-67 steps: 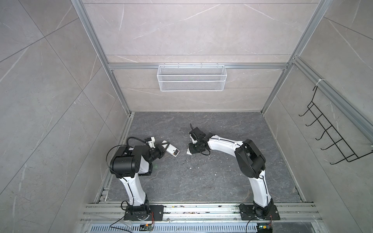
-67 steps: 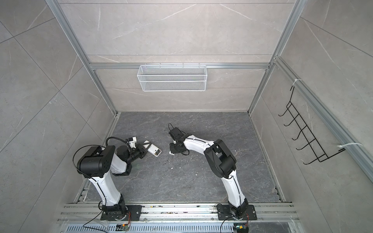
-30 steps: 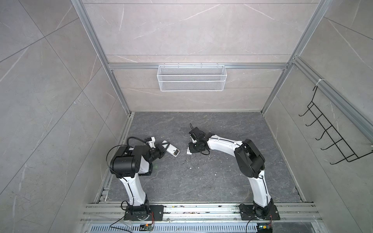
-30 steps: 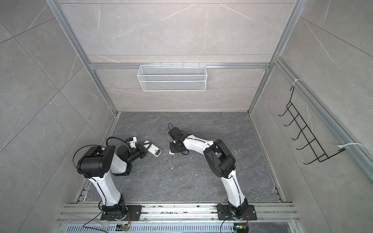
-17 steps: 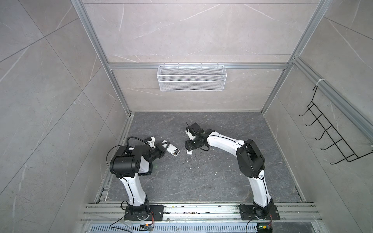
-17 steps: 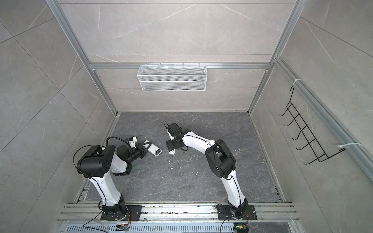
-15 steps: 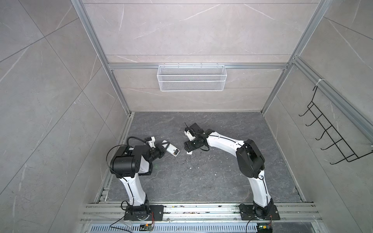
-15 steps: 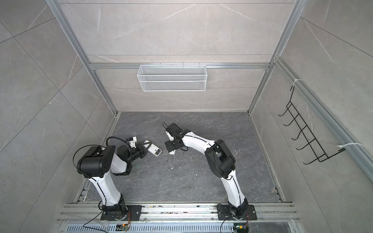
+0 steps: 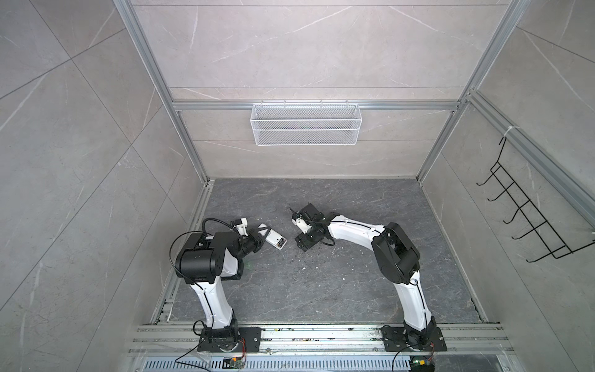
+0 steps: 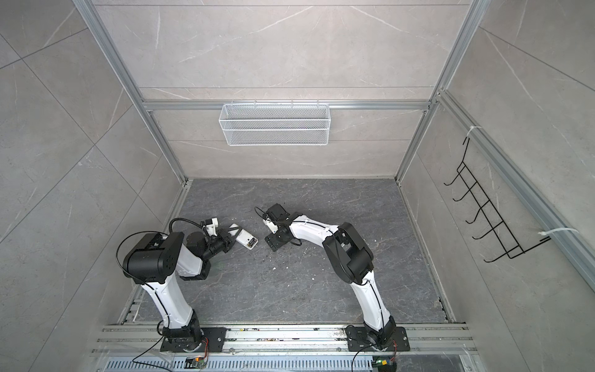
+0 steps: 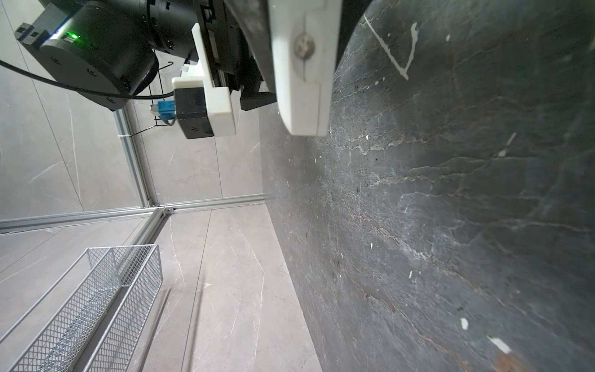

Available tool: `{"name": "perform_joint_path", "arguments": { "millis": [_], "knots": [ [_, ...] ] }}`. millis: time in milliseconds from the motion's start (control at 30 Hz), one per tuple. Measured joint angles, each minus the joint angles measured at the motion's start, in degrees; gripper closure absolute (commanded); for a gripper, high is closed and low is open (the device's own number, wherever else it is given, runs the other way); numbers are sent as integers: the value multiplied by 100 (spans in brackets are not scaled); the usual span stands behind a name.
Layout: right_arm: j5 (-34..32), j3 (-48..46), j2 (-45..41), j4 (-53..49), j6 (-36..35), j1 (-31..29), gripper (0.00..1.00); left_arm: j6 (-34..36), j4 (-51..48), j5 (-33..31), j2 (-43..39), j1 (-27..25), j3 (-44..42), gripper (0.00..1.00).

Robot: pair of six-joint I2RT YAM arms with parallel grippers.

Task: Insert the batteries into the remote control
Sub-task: 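Lift the battery cover with the right gripper and rotate it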

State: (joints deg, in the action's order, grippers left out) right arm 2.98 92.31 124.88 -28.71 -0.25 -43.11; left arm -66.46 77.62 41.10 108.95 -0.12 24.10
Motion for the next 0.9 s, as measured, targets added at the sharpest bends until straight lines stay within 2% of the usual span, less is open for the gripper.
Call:
{"name": "perform_joint_path", "arguments": {
  "millis": [300,467,767,900],
  "knots": [
    [-444,341,306,52,-103,-107,24,0,0,2,0,-26,0,100],
    [-675,621,490,111,-7,-107,31,0,0,4,0,-26,0,100],
    [-1292,723,531,-17,614,-107,38,-2,0,4,2,-26,0,100],
    [-1416,734,531,-131,1075,-101,32,-2,0,4,7,-26,0,100]
  ]
}}
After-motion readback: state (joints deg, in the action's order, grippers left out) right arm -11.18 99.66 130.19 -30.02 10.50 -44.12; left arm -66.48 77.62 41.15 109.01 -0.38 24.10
